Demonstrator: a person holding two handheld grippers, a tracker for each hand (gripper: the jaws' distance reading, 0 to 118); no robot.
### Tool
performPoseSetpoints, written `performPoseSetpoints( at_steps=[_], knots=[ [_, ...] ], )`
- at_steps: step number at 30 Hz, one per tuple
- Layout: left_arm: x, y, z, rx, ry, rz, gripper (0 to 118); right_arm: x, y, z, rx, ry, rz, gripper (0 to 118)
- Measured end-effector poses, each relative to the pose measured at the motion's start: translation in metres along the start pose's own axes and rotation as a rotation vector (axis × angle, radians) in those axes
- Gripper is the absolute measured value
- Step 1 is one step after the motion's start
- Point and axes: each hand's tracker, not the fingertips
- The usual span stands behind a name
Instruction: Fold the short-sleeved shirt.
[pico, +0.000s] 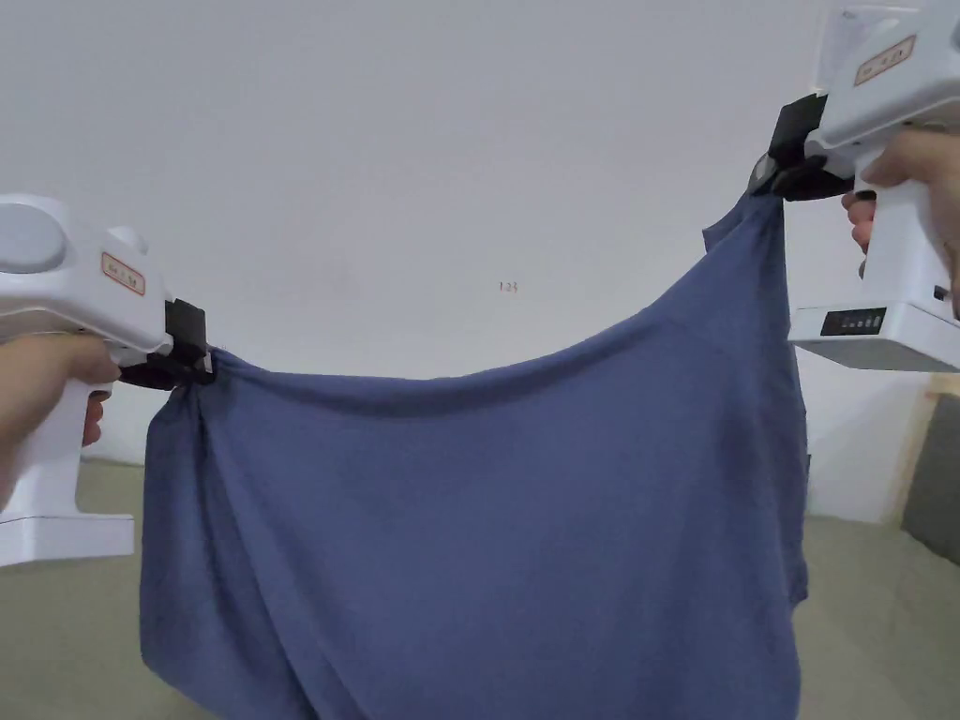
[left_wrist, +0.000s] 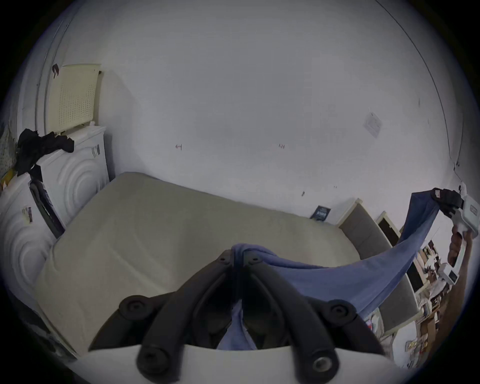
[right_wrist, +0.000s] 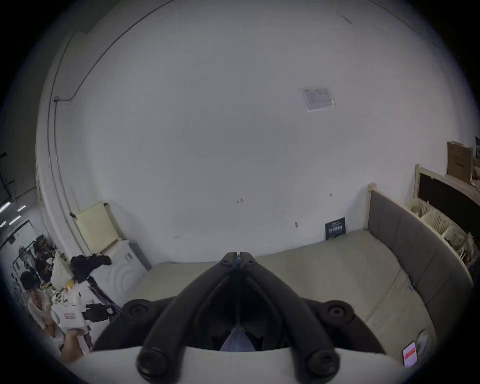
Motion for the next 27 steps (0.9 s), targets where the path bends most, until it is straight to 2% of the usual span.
performPoseSetpoints(
  at_steps=[3, 5, 6, 8, 12, 13, 18, 23, 26, 27],
  knots=[
    [-0.002, 0.025, -0.023, 0.034, 0.009, 0.056, 4, -0.036, 0.004, 0.014, 0.056, -0.030, 0.005, 3],
    [0.000, 0.043, -0.034, 0.074, 0.025, 0.033, 4, -0.050, 0.017, 0.011, 0.107, -0.061, 0.037, 3],
    [0.002, 0.053, -0.039, 0.110, 0.039, 0.029, 4, -0.046, 0.041, -0.017, 0.101, -0.054, 0.042, 3],
    [0.004, 0.068, -0.048, 0.124, 0.041, 0.016, 4, -0.055, 0.053, -0.020, 0.126, -0.049, 0.045, 3],
    [0.001, 0.083, -0.066, 0.123, 0.023, 0.108, 4, -0.064, 0.063, -0.021, 0.163, -0.063, 0.066, 3],
    [0.001, 0.085, -0.069, 0.125, 0.024, 0.094, 4, -0.065, 0.063, -0.023, 0.171, -0.076, 0.069, 3],
    [0.006, 0.082, -0.087, 0.127, 0.031, 0.031, 4, -0.052, 0.058, -0.047, 0.149, -0.090, 0.073, 3],
    [-0.005, 0.062, -0.107, 0.097, 0.020, 0.041, 4, -0.037, 0.031, -0.070, 0.095, -0.102, 0.090, 3],
    [-0.018, 0.034, -0.119, 0.054, 0.014, 0.053, 4, -0.018, 0.007, -0.077, 0.048, -0.092, 0.069, 3],
    [-0.025, 0.022, -0.122, 0.042, 0.006, 0.066, 4, -0.011, -0.003, -0.077, 0.016, -0.055, 0.060, 3]
  ],
)
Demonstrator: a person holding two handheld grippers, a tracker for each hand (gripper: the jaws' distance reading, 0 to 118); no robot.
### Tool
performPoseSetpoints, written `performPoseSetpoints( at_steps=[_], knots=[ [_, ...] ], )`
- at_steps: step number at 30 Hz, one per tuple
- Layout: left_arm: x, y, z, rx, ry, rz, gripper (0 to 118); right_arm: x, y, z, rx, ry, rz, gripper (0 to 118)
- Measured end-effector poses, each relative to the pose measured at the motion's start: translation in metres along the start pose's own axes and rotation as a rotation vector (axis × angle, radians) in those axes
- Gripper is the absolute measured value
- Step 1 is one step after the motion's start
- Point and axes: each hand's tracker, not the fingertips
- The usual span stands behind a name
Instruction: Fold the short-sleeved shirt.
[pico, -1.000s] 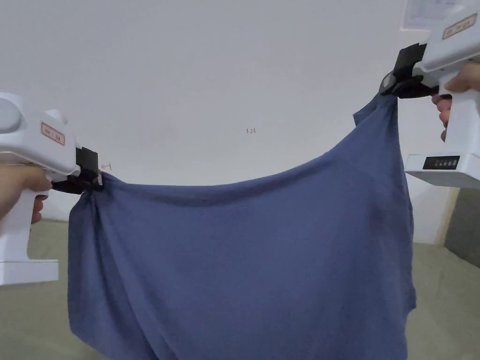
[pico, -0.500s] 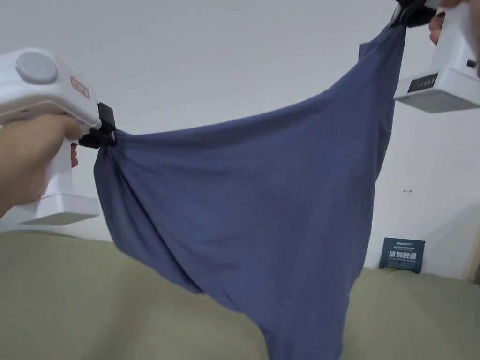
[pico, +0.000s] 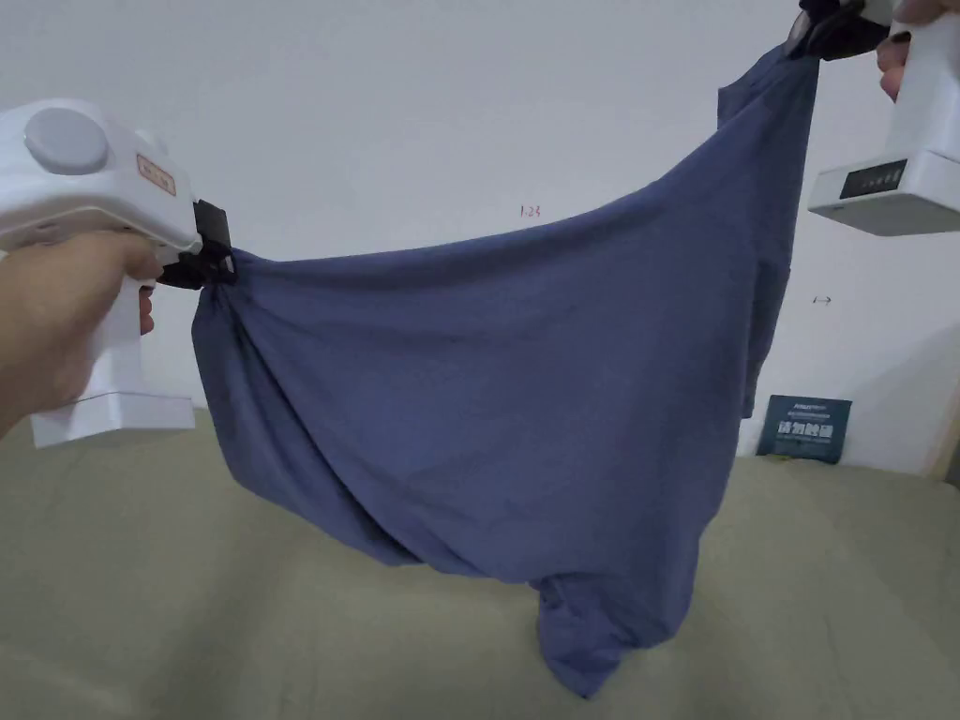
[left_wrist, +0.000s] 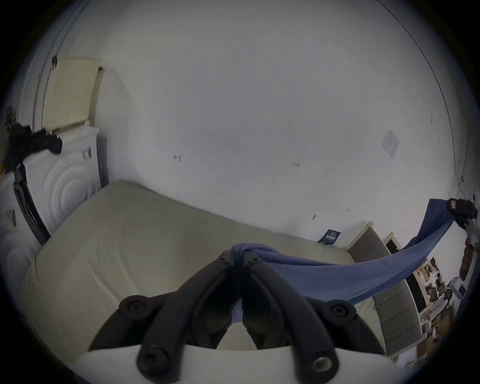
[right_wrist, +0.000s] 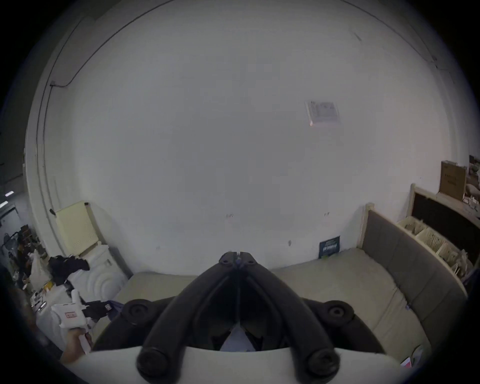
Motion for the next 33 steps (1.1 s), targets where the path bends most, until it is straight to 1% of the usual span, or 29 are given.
performPoseSetpoints(
  at_steps=[1, 2, 4, 5, 9, 12, 13, 15, 16, 18, 22, 24, 25, 27, 29, 30, 33],
  knots=[
    [-0.007, -0.012, -0.002, -0.021, -0.011, 0.011, 4, 0.007, -0.011, 0.000, -0.024, 0.019, 0.010, 3],
    [-0.014, -0.023, -0.004, -0.042, -0.021, 0.011, 4, 0.011, -0.021, 0.001, -0.034, 0.004, 0.013, 3],
    [-0.027, -0.053, -0.005, -0.082, -0.031, -0.022, 4, 0.022, -0.050, 0.008, -0.109, 0.035, 0.054, 3],
    [-0.033, -0.067, -0.006, -0.101, -0.029, -0.035, 4, 0.028, -0.065, 0.012, -0.109, 0.041, 0.050, 3],
    [-0.060, -0.123, -0.004, -0.161, -0.035, -0.021, 4, 0.047, -0.131, 0.032, -0.221, 0.069, 0.080, 3],
    [-0.074, -0.165, 0.006, -0.189, -0.044, -0.032, 4, 0.059, -0.179, 0.051, -0.292, 0.101, 0.063, 3],
    [-0.077, -0.181, 0.014, -0.175, -0.050, -0.040, 4, 0.064, -0.196, 0.060, -0.289, 0.091, 0.033, 3],
    [-0.084, -0.206, 0.030, -0.165, -0.085, -0.071, 4, 0.073, -0.224, 0.077, -0.330, 0.134, 0.015, 3],
    [-0.087, -0.218, 0.038, -0.180, -0.089, -0.073, 4, 0.078, -0.240, 0.088, -0.324, 0.128, 0.002, 3],
    [-0.096, -0.240, 0.049, -0.213, -0.115, -0.079, 4, 0.086, -0.267, 0.106, -0.356, 0.148, -0.014, 3],
    [-0.113, -0.284, 0.071, -0.229, -0.117, -0.061, 4, 0.100, -0.323, 0.147, -0.366, 0.148, -0.071, 3],
    [-0.118, -0.301, 0.082, -0.224, -0.106, -0.053, 4, 0.102, -0.346, 0.164, -0.367, 0.141, -0.062, 3],
    [-0.118, -0.308, 0.088, -0.228, -0.086, -0.058, 4, 0.101, -0.358, 0.175, -0.356, 0.128, -0.039, 3],
    [-0.116, -0.320, 0.101, -0.230, -0.068, -0.060, 4, 0.103, -0.378, 0.192, -0.356, 0.119, -0.044, 3],
    [-0.114, -0.333, 0.115, -0.223, -0.074, -0.088, 4, 0.102, -0.398, 0.211, -0.360, 0.080, -0.034, 3],
    [-0.113, -0.339, 0.121, -0.228, -0.075, -0.098, 4, 0.103, -0.410, 0.221, -0.357, 0.084, -0.029, 3],
    [-0.118, -0.360, 0.135, -0.248, -0.079, -0.081, 4, 0.109, -0.442, 0.243, -0.376, 0.057, -0.034, 3]
  ],
)
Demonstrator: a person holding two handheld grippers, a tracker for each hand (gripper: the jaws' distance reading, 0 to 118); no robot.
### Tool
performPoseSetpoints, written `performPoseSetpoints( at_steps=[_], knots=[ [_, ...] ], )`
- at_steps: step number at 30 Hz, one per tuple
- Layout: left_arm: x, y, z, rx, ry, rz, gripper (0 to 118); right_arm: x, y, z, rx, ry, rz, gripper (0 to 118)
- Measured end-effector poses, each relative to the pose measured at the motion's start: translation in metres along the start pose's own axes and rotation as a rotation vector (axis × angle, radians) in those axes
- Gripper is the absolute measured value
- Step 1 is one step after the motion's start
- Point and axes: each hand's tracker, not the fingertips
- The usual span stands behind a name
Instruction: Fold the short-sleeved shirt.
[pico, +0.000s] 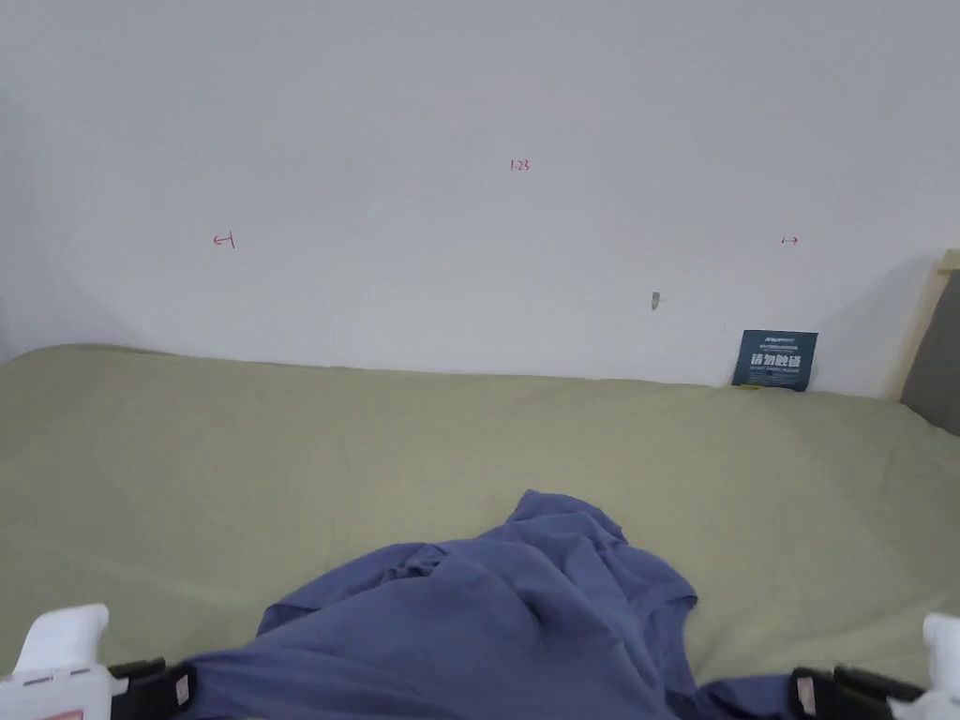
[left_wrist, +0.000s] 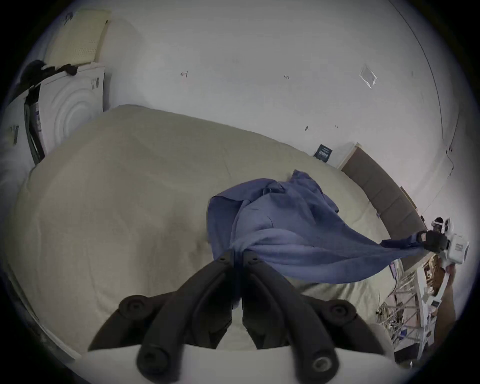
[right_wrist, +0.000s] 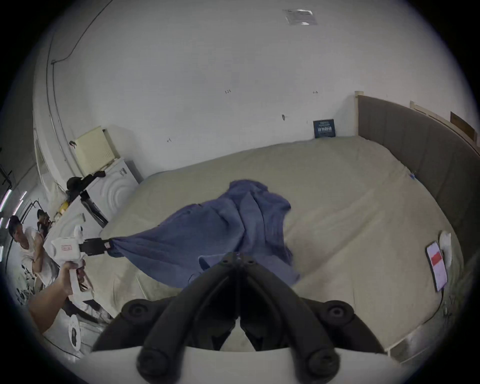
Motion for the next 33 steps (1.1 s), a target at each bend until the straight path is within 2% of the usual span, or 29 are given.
performPoseSetpoints(
  at_steps=[3, 7, 11, 16, 20, 21, 22, 23, 24, 25, 26, 27, 29, 31, 33],
  knots=[
    [-0.002, -0.025, 0.005, -0.023, 0.011, -0.014, 4, 0.000, -0.035, 0.009, -0.045, -0.038, 0.018, 3],
    [-0.018, -0.056, 0.005, -0.053, 0.018, -0.015, 4, 0.004, -0.069, 0.024, -0.077, -0.019, -0.044, 3],
    [-0.020, -0.079, 0.019, -0.079, 0.014, 0.001, 4, 0.003, -0.093, 0.031, -0.113, -0.075, 0.012, 3],
    [-0.011, -0.100, 0.027, -0.097, 0.019, -0.027, 4, 0.008, -0.114, 0.034, -0.138, -0.088, -0.027, 3],
    [-0.012, -0.112, 0.023, -0.116, 0.022, 0.005, 6, 0.006, -0.127, 0.031, -0.161, -0.119, -0.007, 4],
    [-0.010, -0.115, 0.023, -0.125, 0.022, 0.005, 11, 0.007, -0.129, 0.031, -0.165, -0.121, 0.001, 6],
    [-0.010, -0.117, 0.021, -0.140, 0.038, 0.004, 37, 0.006, -0.132, 0.029, -0.178, -0.125, 0.018, 20],
    [-0.012, -0.119, 0.020, -0.152, 0.060, 0.003, 76, 0.007, -0.133, 0.028, -0.188, -0.131, 0.021, 47],
    [-0.013, -0.121, 0.019, -0.158, 0.112, -0.003, 111, 0.008, -0.135, 0.027, -0.215, -0.172, 0.025, 80],
    [-0.009, -0.124, 0.027, -0.154, 0.117, 0.004, 117, 0.008, -0.137, 0.027, -0.219, -0.209, 0.038, 103],
    [-0.007, -0.116, 0.035, -0.081, 0.110, 0.020, 115, 0.008, -0.137, 0.031, -0.157, -0.236, 0.052, 104],
    [-0.006, -0.104, 0.043, -0.085, 0.096, 0.040, 115, 0.007, -0.136, 0.037, -0.109, -0.262, 0.064, 104],
    [-0.005, -0.113, 0.052, -0.054, 0.119, 0.059, 115, 0.007, -0.132, 0.046, -0.069, -0.283, 0.033, 104],
    [0.000, -0.102, 0.058, -0.004, 0.114, 0.058, 115, 0.005, -0.124, 0.055, -0.033, -0.241, -0.021, 104],
    [0.009, -0.085, 0.058, 0.019, 0.094, 0.054, 115, 0.001, -0.118, 0.060, 0.001, -0.202, -0.031, 104]
  ],
)
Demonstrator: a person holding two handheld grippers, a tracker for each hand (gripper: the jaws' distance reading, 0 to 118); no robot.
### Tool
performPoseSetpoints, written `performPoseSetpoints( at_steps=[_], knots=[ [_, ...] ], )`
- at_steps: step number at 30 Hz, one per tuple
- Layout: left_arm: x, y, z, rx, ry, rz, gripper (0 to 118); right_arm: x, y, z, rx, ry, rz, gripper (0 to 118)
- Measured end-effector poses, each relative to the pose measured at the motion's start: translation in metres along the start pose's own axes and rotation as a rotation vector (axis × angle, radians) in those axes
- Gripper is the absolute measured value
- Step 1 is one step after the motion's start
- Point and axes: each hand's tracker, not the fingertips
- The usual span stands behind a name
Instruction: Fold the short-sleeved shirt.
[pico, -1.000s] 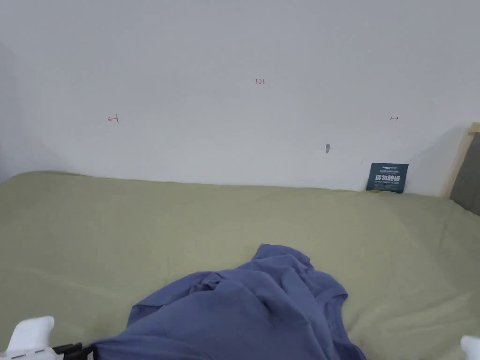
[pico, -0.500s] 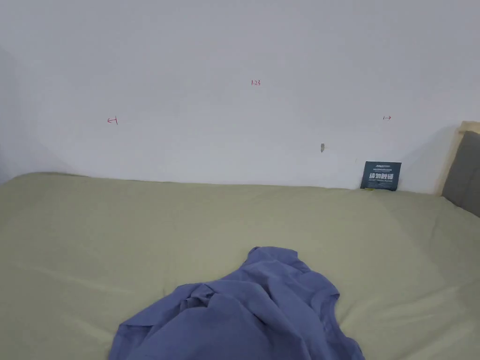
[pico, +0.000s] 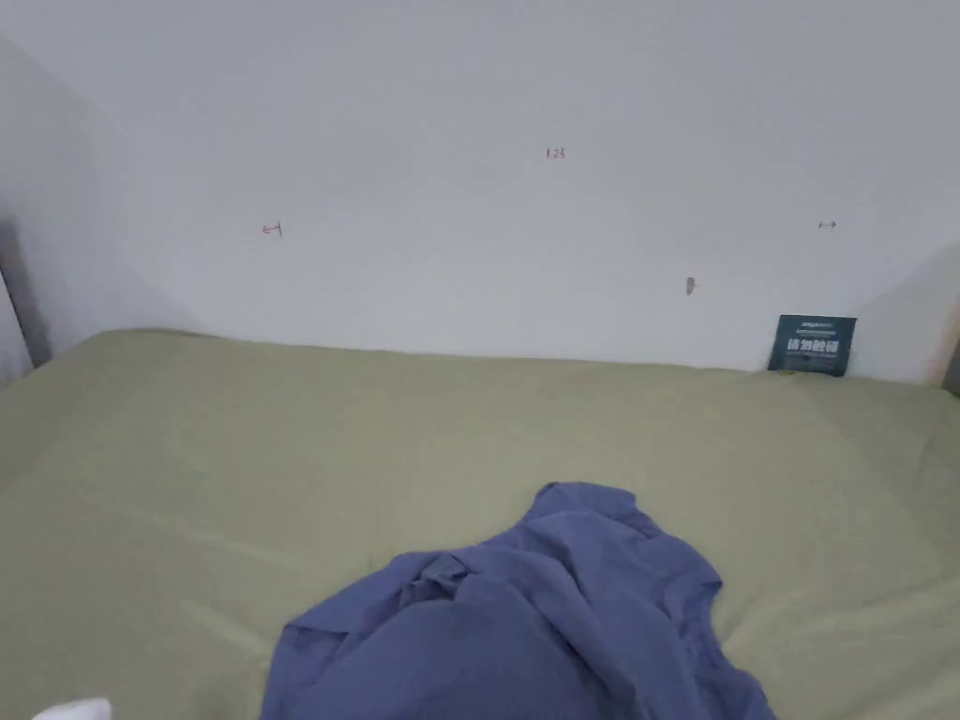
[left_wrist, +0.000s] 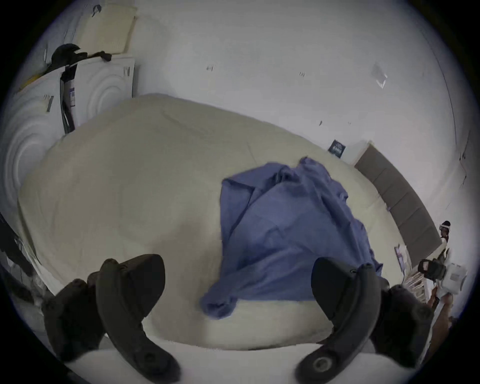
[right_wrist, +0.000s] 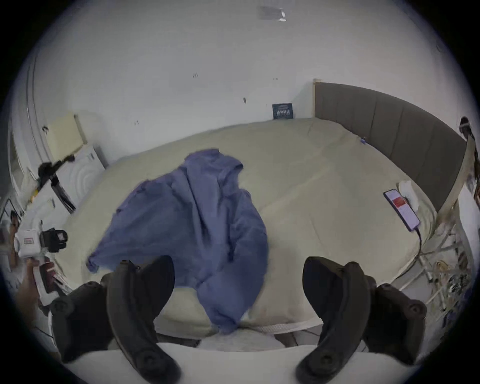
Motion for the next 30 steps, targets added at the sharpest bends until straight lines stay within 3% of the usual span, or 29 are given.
performPoseSetpoints(
  at_steps=[2, 3, 4, 5, 6, 7, 8, 10, 11, 12, 13, 15, 19, 24, 25, 27, 28, 30],
  knots=[
    [0.011, 0.018, -0.006, 0.028, -0.007, -0.004, 110, -0.008, 0.006, 0.002, 0.010, -0.007, -0.002, 103],
    [0.015, 0.028, -0.011, 0.013, -0.013, -0.019, 91, -0.012, 0.009, 0.004, 0.027, 0.006, -0.007, 102],
    [0.020, 0.035, -0.016, 0.015, -0.021, -0.051, 24, -0.017, 0.010, 0.006, 0.049, 0.034, -0.016, 102],
    [0.024, 0.041, -0.021, 0.029, 0.024, -0.085, 0, -0.023, 0.012, 0.007, 0.068, 0.058, -0.016, 96],
    [0.031, 0.047, -0.033, 0.045, 0.072, -0.098, 0, -0.028, 0.013, 0.009, 0.080, 0.070, -0.008, 81],
    [0.036, 0.046, -0.041, 0.035, 0.052, -0.044, 0, -0.034, 0.014, 0.011, 0.099, 0.074, 0.010, 47],
    [0.044, 0.052, -0.042, 0.021, 0.017, -0.037, 0, -0.039, 0.016, 0.012, 0.118, 0.057, 0.030, 27],
    [0.057, 0.063, -0.063, 0.005, -0.011, -0.033, 0, -0.048, 0.019, 0.011, 0.132, -0.002, 0.060, 24],
    [0.063, 0.068, -0.074, -0.007, -0.005, -0.059, 0, -0.049, 0.020, 0.011, 0.129, 0.019, 0.052, 23],
    [0.065, 0.084, -0.081, -0.012, -0.001, -0.087, 0, -0.048, 0.022, 0.011, 0.138, 0.063, 0.038, 17],
    [0.069, 0.091, -0.095, -0.028, 0.001, -0.116, 0, -0.048, 0.024, 0.011, 0.140, 0.097, 0.016, 2],
    [0.074, 0.104, -0.124, -0.052, 0.015, -0.118, 0, -0.053, 0.021, 0.011, 0.154, 0.097, 0.020, 1],
    [0.074, 0.131, -0.188, -0.141, 0.035, -0.134, 0, -0.064, 0.014, 0.010, 0.167, 0.092, 0.107, 1],
    [0.068, 0.148, -0.243, -0.180, 0.109, -0.130, 0, -0.069, 0.009, 0.004, 0.147, 0.146, 0.162, 2],
    [0.066, 0.149, -0.253, -0.203, 0.121, -0.133, 16, -0.070, 0.008, 0.002, 0.149, 0.148, 0.170, 2],
    [0.060, 0.150, -0.271, -0.222, 0.216, -0.134, 108, -0.073, 0.005, -0.003, 0.143, 0.166, 0.196, 2],
    [0.058, 0.148, -0.278, -0.252, 0.178, -0.133, 115, -0.074, 0.004, -0.006, 0.131, 0.170, 0.211, 2],
    [0.053, 0.149, -0.288, -0.272, 0.206, -0.129, 112, -0.077, 0.003, -0.012, 0.124, 0.166, 0.227, 2]
  ],
)
